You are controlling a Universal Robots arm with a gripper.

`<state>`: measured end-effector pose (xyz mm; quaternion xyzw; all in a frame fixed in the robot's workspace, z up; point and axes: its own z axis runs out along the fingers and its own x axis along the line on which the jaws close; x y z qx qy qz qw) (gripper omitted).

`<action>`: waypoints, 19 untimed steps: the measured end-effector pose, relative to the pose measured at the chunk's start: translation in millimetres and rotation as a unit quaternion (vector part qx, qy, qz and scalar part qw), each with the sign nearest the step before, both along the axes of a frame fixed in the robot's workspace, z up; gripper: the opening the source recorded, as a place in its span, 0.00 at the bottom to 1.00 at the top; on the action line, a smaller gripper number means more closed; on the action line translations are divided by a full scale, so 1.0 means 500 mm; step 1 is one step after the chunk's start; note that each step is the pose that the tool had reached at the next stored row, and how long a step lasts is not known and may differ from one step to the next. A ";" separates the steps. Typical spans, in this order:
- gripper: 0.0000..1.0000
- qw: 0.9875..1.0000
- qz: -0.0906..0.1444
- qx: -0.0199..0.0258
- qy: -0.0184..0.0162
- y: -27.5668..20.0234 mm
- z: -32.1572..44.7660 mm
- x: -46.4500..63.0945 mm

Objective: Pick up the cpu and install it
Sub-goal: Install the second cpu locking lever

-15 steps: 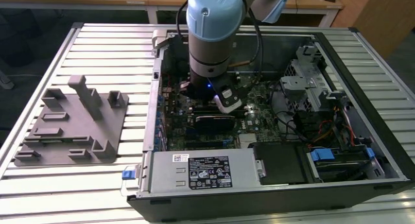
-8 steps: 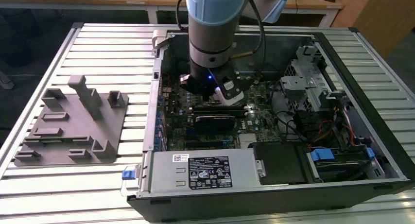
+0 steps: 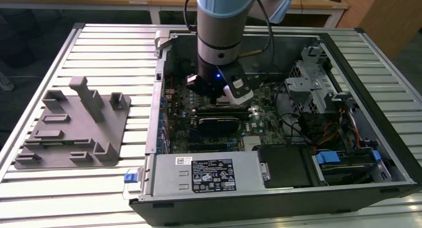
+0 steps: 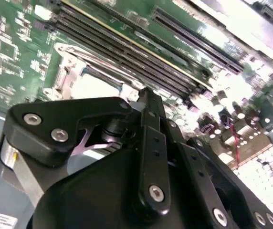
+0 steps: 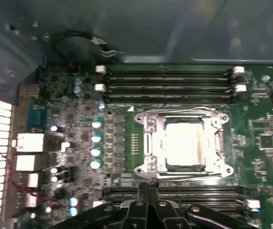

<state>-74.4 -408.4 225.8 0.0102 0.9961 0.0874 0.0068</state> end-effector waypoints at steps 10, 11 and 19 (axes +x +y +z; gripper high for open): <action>0.11 1.000 0.000 -0.005 0.000 0.0311 -0.001 0.049; 0.11 1.000 0.000 -0.006 0.000 0.0369 -0.001 0.052; 0.11 1.000 0.000 -0.013 0.000 0.0693 -0.002 0.077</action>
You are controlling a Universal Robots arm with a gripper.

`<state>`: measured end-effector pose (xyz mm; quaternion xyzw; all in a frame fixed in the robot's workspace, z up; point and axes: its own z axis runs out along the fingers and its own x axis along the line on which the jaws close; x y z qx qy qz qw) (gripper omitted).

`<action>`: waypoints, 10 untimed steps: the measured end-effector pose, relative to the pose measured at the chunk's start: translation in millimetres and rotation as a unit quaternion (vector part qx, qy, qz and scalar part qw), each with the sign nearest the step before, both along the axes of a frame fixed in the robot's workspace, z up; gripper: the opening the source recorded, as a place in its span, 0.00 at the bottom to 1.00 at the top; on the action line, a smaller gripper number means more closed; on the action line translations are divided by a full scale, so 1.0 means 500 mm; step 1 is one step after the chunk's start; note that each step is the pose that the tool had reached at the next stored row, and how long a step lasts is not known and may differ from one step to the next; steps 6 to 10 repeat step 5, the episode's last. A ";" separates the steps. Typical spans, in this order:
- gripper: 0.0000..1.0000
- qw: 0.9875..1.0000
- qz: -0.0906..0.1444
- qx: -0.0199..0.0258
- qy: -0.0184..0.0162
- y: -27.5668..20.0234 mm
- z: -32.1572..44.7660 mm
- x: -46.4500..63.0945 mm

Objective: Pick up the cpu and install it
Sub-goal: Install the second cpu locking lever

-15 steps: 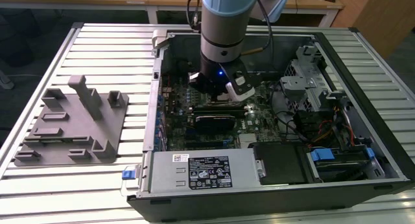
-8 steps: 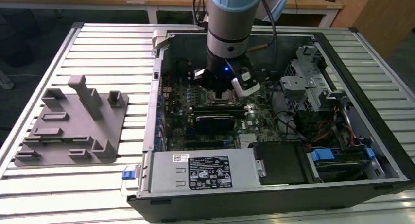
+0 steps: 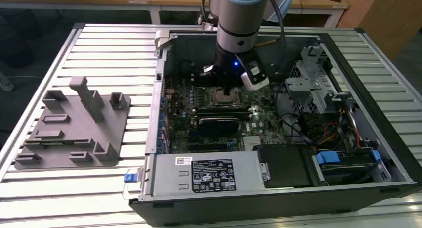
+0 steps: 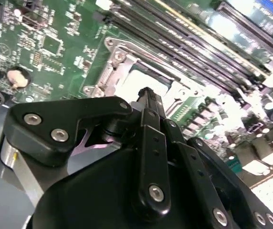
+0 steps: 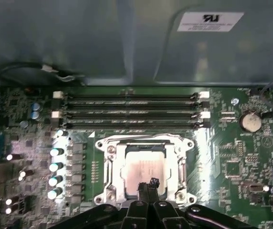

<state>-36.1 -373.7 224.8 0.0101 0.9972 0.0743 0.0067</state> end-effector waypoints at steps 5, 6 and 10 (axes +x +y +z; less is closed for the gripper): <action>0.11 1.000 0.000 0.000 0.000 0.0004 0.000 0.000; 0.11 1.000 0.000 0.000 0.000 0.0004 0.000 0.000; 0.11 1.000 0.000 0.000 0.000 0.0004 0.000 0.000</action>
